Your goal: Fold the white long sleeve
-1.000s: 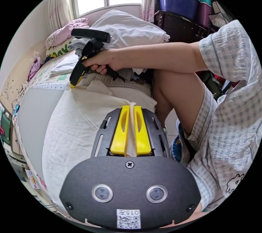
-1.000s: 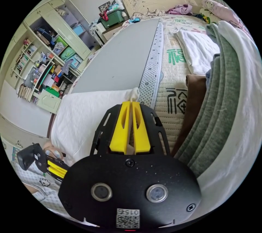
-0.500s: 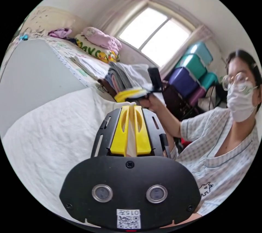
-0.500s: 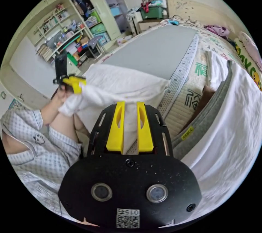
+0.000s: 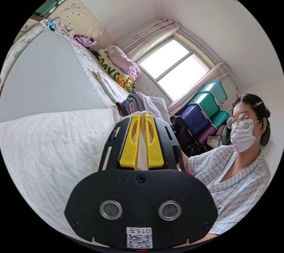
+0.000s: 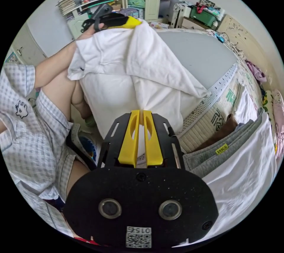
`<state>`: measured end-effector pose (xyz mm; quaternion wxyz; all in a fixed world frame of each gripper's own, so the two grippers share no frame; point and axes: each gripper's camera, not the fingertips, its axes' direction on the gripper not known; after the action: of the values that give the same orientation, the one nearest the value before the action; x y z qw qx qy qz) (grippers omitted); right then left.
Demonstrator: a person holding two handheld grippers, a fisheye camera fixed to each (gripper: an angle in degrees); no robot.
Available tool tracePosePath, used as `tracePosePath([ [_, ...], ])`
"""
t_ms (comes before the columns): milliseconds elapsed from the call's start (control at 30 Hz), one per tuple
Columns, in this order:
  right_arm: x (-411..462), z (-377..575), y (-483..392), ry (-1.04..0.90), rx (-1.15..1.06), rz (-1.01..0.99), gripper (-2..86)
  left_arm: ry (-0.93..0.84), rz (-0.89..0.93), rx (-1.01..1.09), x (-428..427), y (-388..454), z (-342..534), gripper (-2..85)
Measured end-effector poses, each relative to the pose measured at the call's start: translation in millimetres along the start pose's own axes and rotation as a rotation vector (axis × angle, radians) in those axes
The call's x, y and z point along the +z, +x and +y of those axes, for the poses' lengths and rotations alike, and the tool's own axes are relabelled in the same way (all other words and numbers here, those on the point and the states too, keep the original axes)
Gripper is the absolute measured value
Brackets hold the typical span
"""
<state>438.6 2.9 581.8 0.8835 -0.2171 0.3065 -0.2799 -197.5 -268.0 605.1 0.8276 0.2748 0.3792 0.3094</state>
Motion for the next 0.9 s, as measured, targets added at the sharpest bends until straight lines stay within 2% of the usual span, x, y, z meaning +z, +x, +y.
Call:
tracePosePath([
  [167, 17, 3, 11, -0.076, 0.033, -0.15, 3.6, 0.005, 0.009, 0.011, -20, -11, -5, 1.0],
  [333, -24, 27, 34, 0.061, 0.035, -0.344, 2.3, 0.011, 0.014, 0.008, -38, -24, -10, 0.9],
  [433, -27, 34, 36, 0.065, 0.007, -0.411, 0.5, 0.014, 0.018, 0.007, -45, -30, -12, 0.9],
  [567, -8, 26, 27, -0.019, 0.017, -0.363, 0.5, 0.006, 0.016, 0.006, -51, -37, -13, 1.0],
  [733, -24, 32, 11, 0.035, 0.009, -0.16, 9.4, 0.019, 0.008, 0.0, -64, -44, -15, 1.0],
  [800, -26, 30, 6, 0.064, -0.01, -0.169, 9.1, 0.015, 0.012, -0.001, -66, -47, -15, 0.9],
  [900, -5, 21, -3, -0.048, -0.027, -0.137, 6.5, 0.014, 0.018, -0.007, -69, -51, -16, 0.8],
])
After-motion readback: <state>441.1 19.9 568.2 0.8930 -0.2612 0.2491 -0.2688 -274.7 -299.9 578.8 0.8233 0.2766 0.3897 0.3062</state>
